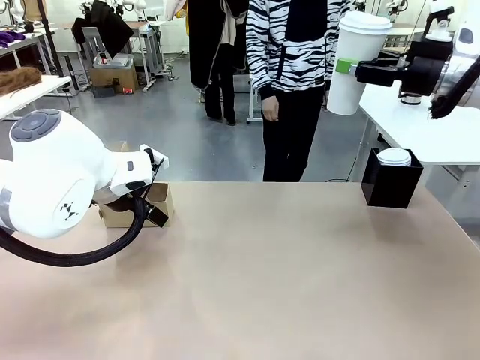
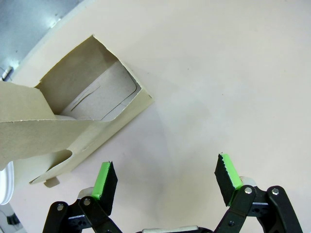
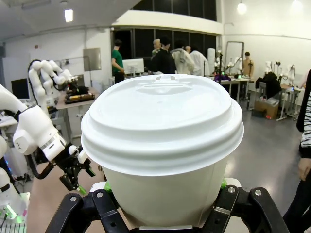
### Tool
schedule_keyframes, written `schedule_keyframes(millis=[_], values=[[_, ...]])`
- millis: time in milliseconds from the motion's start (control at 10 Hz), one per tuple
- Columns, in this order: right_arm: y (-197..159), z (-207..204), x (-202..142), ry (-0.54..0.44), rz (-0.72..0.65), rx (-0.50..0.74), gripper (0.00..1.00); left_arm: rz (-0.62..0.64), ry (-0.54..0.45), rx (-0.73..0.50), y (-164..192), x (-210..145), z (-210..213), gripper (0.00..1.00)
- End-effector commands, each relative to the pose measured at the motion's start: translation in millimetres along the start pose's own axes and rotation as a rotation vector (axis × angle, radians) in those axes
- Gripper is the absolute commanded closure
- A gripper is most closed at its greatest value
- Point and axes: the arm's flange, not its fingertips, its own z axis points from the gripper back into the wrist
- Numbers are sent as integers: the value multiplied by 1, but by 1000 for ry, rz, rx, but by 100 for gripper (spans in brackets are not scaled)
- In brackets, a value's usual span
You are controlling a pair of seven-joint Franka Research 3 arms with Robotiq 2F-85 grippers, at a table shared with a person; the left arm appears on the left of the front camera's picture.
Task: Pour a drink into a cup and package it in a carrier.
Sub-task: Position the Cup Carrier in the center of the table.
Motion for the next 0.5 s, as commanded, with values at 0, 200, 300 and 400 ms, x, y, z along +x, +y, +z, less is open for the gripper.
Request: schedule_keyframes(millis=[0, 200, 300, 400], values=[[-2, -3, 4, -1, 15, -16, 20, 0, 0, 0, 0, 0, 0, 0], [-2, -3, 4, -1, 15, -16, 20, 85, 6, -40, 6, 14, 41, 0], [-2, -3, 4, -1, 15, -16, 20, 128, 33, -21, 8, 21, 58, 0], [-2, -3, 4, -1, 15, -16, 20, 162, 44, -26, 11, 32, 84, 0]])
